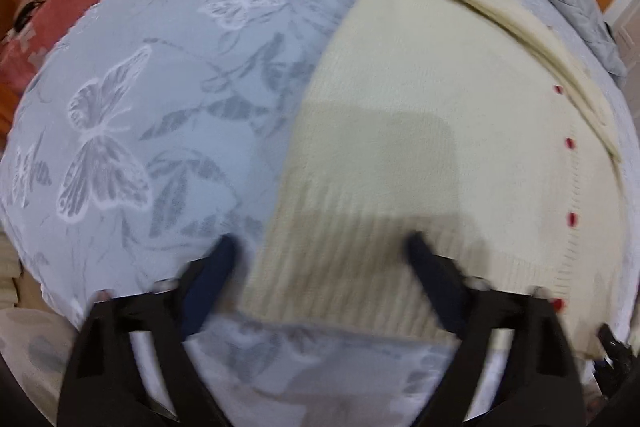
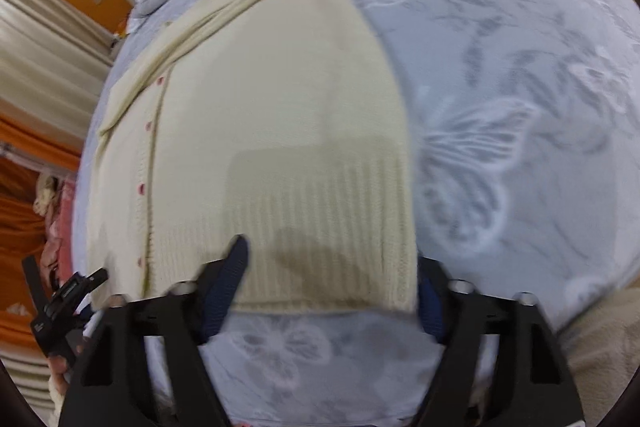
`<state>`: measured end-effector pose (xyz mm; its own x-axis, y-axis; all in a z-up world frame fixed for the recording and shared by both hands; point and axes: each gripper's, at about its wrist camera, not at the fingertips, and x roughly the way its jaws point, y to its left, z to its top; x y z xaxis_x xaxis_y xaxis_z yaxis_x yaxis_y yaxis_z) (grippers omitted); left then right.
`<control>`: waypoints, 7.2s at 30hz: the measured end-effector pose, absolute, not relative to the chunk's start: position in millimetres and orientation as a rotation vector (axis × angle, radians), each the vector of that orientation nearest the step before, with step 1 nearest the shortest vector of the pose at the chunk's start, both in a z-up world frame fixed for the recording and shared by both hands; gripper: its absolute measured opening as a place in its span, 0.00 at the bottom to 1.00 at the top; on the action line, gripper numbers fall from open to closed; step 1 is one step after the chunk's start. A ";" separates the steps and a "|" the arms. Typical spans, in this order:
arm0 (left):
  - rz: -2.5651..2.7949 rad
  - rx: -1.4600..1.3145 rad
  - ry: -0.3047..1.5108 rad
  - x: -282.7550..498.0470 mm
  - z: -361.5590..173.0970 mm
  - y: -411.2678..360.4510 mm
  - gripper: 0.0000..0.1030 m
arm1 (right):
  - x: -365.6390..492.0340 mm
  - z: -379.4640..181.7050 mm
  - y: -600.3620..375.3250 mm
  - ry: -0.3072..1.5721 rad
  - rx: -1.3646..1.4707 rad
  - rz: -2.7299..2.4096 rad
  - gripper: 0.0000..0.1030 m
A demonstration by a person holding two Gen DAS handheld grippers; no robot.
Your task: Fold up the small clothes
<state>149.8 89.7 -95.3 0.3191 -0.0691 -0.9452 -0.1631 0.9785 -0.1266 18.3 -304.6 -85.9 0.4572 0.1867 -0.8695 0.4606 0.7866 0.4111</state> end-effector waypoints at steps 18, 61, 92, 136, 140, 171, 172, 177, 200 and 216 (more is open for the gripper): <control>-0.089 -0.287 1.207 109.3 -13.4 103.7 0.09 | -23.9 4.9 -310.4 0.947 0.754 -0.076 0.06; -0.142 -0.111 1.295 22.7 11.9 64.6 0.08 | -95.9 18.9 -304.9 0.997 0.611 -0.048 0.08; -0.021 -0.213 1.161 123.7 -1.6 78.8 0.92 | -41.8 15.3 -368.2 0.854 0.577 -0.218 0.65; 0.001 -0.007 1.141 188.5 -19.7 28.9 0.50 | 42.2 8.1 -320.5 0.841 0.445 -0.224 0.17; -0.056 -0.011 1.183 164.6 -24.4 -1.0 0.50 | 64.2 -15.0 -250.8 0.952 0.524 0.020 0.12; -0.080 -0.128 1.344 257.4 -67.3 18.8 0.07 | 110.0 -41.0 -384.0 1.060 0.500 -0.240 0.07; -0.077 -0.120 1.318 256.1 -54.9 18.5 0.07 | 100.8 -21.4 -386.2 0.970 0.543 -0.207 0.07; -0.069 -0.037 1.226 267.6 -24.0 14.1 0.08 | 82.1 25.1 -420.7 0.776 0.585 -0.227 0.06; -0.041 0.045 1.257 131.6 -51.9 -8.1 0.39 | 53.3 -18.8 -175.4 1.061 0.417 0.164 0.15; -0.063 -0.133 1.329 107.1 -67.4 52.7 0.39 | -60.4 -26.9 -374.9 1.063 0.645 -0.425 0.27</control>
<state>107.1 52.7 -67.4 0.2389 -0.1213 -0.9634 -0.0302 0.9908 -0.1323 -60.4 -374.9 -26.9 0.4337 -0.0171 -0.9009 0.6091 0.7423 0.2792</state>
